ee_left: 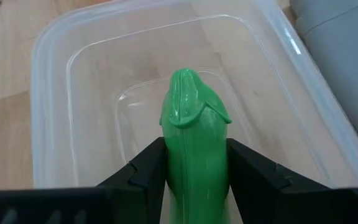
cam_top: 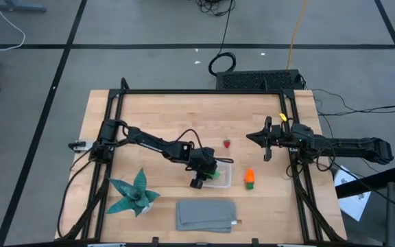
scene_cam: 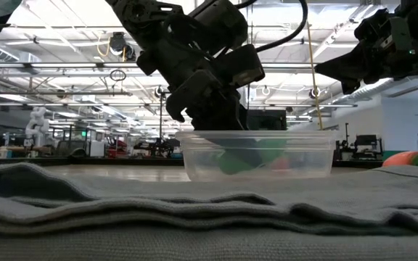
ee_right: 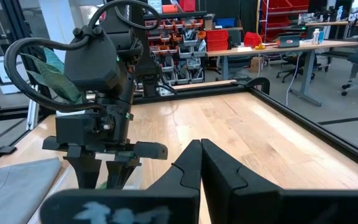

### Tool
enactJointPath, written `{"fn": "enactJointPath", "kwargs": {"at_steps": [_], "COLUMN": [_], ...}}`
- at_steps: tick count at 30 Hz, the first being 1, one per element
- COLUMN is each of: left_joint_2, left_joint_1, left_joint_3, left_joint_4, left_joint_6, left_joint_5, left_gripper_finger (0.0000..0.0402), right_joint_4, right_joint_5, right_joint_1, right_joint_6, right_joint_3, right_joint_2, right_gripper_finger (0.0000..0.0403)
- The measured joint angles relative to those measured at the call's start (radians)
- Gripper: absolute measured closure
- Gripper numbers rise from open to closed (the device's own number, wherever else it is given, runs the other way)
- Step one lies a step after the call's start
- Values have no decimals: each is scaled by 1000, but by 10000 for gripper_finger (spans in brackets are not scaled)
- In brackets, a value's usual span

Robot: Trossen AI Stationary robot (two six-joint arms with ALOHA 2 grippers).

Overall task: Pick and placing Produce into tupperware
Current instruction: Put the green peas into the transparent bin, then put the orange carrot into the transparent bin

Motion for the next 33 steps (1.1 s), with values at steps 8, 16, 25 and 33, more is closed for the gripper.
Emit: {"fn": "enactJointPath", "kwargs": {"at_steps": [8,16,25,33], "left_joint_2": [0,0,0,0], "left_joint_1": [0,0,1,1], "left_joint_3": [0,0,0,0], "left_joint_4": [0,-1,-10,-6], "left_joint_6": [-9,-25,-26,-9], "left_joint_5": [12,18,35,3], "left_gripper_finger": [252,252,204,197], "right_joint_4": [0,0,0,0], "right_joint_5": [0,0,0,0], "right_joint_1": [0,0,0,0], "right_joint_6": [0,0,0,0], "right_joint_3": [0,0,0,0], "right_joint_2": [0,0,0,0], "right_gripper_finger": [403,403,403,403]}}
